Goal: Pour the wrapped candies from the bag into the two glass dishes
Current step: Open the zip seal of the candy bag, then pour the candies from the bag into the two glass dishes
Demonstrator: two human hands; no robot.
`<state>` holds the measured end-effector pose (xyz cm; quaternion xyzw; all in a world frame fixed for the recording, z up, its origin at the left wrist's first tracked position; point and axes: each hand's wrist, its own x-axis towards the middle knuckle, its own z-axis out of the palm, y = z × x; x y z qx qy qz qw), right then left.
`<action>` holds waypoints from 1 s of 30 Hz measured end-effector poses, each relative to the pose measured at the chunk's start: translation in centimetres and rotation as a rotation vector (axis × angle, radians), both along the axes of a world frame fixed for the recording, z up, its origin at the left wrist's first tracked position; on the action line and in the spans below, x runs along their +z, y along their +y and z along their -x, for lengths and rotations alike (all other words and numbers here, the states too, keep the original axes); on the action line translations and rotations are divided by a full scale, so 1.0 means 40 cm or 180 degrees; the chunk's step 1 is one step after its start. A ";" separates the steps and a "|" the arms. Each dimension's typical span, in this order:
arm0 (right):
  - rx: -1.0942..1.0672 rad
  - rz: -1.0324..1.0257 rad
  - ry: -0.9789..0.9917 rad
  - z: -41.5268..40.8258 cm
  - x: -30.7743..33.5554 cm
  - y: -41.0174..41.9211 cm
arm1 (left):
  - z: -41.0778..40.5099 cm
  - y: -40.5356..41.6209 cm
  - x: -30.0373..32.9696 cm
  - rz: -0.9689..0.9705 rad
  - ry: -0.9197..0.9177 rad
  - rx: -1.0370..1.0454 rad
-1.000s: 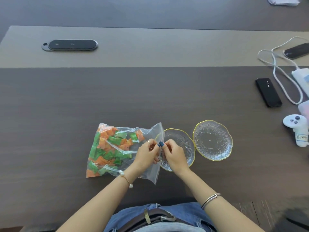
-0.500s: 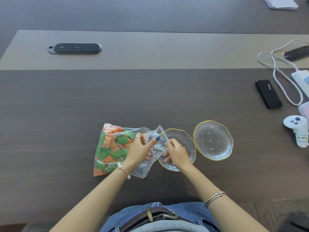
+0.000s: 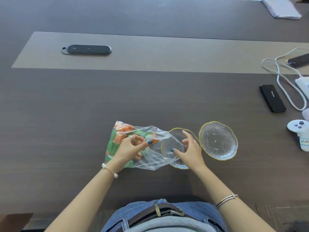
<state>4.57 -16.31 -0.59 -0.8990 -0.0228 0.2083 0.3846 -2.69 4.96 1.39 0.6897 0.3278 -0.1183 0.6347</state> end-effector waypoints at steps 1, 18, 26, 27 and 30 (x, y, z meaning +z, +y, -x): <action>-0.0045 -0.0031 -0.0399 0.015 0.013 0.013 | 0.004 -0.002 0.006 -0.0139 -0.0120 0.0137; 0.0798 -0.0245 -0.0369 0.056 0.037 0.194 | 0.027 0.155 -0.125 -0.0889 0.0445 0.1276; -0.0313 -0.0995 -0.0447 0.000 0.087 0.107 | 0.000 0.104 -0.058 -0.0344 -0.0496 0.1574; -0.0474 -0.1111 -0.0321 -0.009 0.087 0.084 | -0.011 0.089 -0.034 -0.0229 -0.0592 0.1537; -0.0796 -0.1326 -0.0007 -0.029 0.078 0.022 | -0.040 0.059 0.027 0.0109 -0.0865 0.1394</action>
